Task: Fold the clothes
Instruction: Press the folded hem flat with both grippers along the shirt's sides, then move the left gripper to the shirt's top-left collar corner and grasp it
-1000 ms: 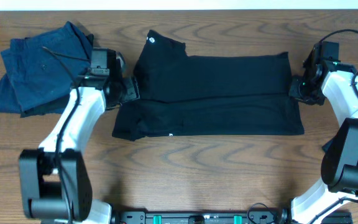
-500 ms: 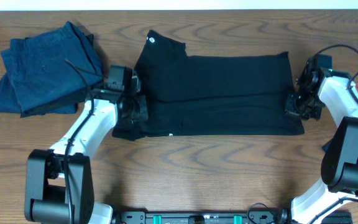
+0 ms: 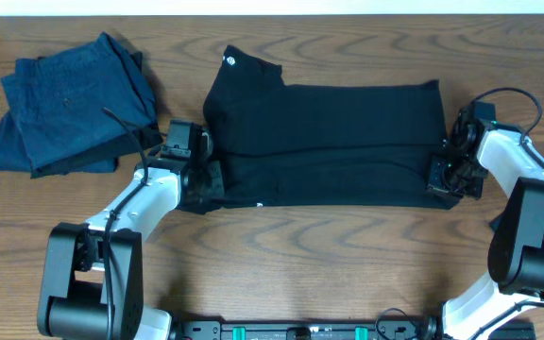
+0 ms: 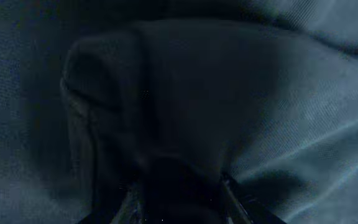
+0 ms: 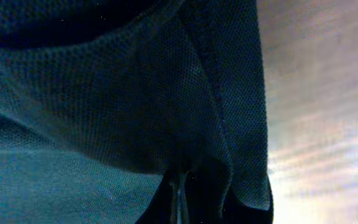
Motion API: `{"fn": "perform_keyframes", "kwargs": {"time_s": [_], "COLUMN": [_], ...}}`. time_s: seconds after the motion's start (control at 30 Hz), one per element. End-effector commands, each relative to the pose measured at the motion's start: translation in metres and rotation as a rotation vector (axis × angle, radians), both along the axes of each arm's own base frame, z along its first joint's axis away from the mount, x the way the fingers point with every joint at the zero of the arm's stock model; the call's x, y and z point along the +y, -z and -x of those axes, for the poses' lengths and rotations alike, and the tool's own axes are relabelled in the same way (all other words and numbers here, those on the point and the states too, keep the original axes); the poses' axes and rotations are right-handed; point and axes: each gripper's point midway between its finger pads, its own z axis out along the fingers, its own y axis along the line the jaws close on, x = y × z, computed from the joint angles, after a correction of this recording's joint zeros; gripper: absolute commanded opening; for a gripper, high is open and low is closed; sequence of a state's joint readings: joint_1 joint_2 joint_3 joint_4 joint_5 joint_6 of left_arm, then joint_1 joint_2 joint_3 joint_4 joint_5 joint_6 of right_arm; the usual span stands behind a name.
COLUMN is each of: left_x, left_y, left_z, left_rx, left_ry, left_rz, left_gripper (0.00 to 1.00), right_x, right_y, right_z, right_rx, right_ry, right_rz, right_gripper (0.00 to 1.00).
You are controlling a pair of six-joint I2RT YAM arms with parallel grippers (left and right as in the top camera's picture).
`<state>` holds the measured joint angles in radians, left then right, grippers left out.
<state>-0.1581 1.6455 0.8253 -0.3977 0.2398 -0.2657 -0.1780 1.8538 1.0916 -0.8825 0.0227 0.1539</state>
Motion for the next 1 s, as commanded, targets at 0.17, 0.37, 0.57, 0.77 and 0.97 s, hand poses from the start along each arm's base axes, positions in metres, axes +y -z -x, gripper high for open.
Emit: {"fn": "perform_keyframes", "kwargs": {"time_s": [0.17,0.37,0.57,0.77,0.97], "left_x": [0.013,0.015,0.012,0.006,0.001], "left_y": [0.013,0.012,-0.021,-0.115,-0.187], "left_z": [0.047,0.067,0.045,-0.004,-0.059], "left_rx": [0.197,0.277,0.147,-0.209,-0.508], "left_ry": [-0.010,-0.009,0.002,0.036,0.063], "left_rz": [-0.054,-0.064,-0.046,-0.014,-0.012], "left_gripper": [0.40,0.40,0.40,0.73,0.82], "right_x": [-0.023,-0.027,-0.015,-0.009,0.008], "right_y": [0.006,0.004,-0.008,-0.065,-0.129], "right_z": [0.055,0.065,0.050,0.012,-0.020], "right_rx": [0.202,0.240,0.158,-0.102,-0.409], "right_ry": [0.136,0.176,0.158,0.141,0.029], "right_rz": [0.166,0.159,0.083,0.035,-0.048], "right_gripper": [0.01,0.01,0.02,0.12,0.70]}}
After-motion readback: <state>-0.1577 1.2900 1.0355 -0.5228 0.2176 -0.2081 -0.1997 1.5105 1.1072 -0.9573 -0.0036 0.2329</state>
